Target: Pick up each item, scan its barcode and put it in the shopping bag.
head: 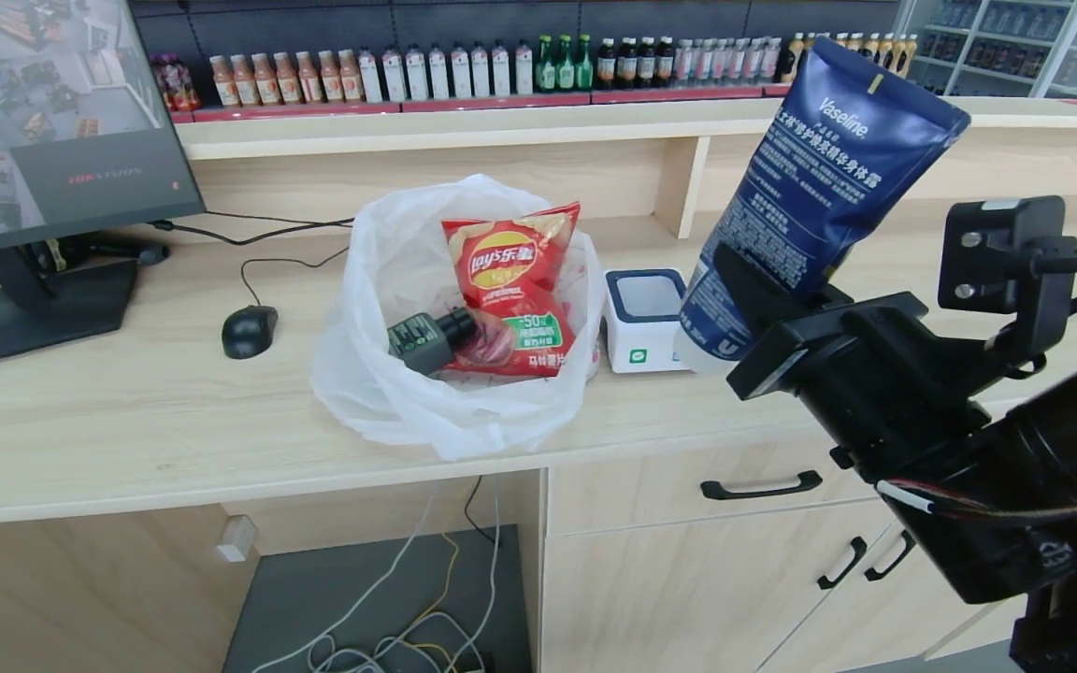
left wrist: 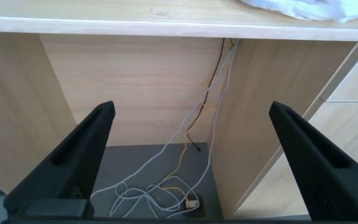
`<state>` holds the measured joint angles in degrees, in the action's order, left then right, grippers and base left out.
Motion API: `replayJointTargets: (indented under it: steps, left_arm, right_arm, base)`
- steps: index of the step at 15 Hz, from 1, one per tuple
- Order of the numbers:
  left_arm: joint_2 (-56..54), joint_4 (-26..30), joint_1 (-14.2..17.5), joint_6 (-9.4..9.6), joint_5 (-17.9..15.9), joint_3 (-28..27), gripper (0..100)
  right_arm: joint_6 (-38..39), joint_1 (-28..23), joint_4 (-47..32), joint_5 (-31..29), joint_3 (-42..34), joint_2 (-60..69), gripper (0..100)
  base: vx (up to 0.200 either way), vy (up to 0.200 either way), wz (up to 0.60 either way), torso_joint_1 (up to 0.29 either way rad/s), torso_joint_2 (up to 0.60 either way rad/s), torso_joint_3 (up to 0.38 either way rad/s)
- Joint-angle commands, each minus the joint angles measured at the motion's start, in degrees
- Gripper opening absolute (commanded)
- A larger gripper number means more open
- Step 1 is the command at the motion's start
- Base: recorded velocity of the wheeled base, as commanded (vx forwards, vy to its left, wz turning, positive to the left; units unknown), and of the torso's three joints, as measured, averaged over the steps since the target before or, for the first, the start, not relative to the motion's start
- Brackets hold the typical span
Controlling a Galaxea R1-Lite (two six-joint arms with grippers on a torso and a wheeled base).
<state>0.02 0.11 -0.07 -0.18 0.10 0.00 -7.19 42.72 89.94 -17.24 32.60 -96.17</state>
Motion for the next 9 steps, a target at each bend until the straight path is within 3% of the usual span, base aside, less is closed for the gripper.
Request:
replayJointTargets:
  steps: [1,7,9]
  left_arm:
    - [0.0,0.0,0.1,0.01,0.0,0.0,100]
    - [0.0,0.0,0.1,0.01,0.0,0.0,100]
    - [0.0,0.0,0.1,0.01,0.0,0.0,100]
  right_arm:
    - [-1.1,-0.5,0.1,0.1,0.0,0.0,0]
    - [-14.5,-1.2,-0.6,0.5,2.1,-0.1,0]
    - [-17.7,-1.4,-6.4,0.5,7.0,-0.1,0]
  base:
    - [0.0,0.0,0.0,0.0,0.0,0.0]
    - [0.0,0.0,0.0,0.0,0.0,0.0]
    - [0.0,0.0,0.0,0.0,0.0,0.0]
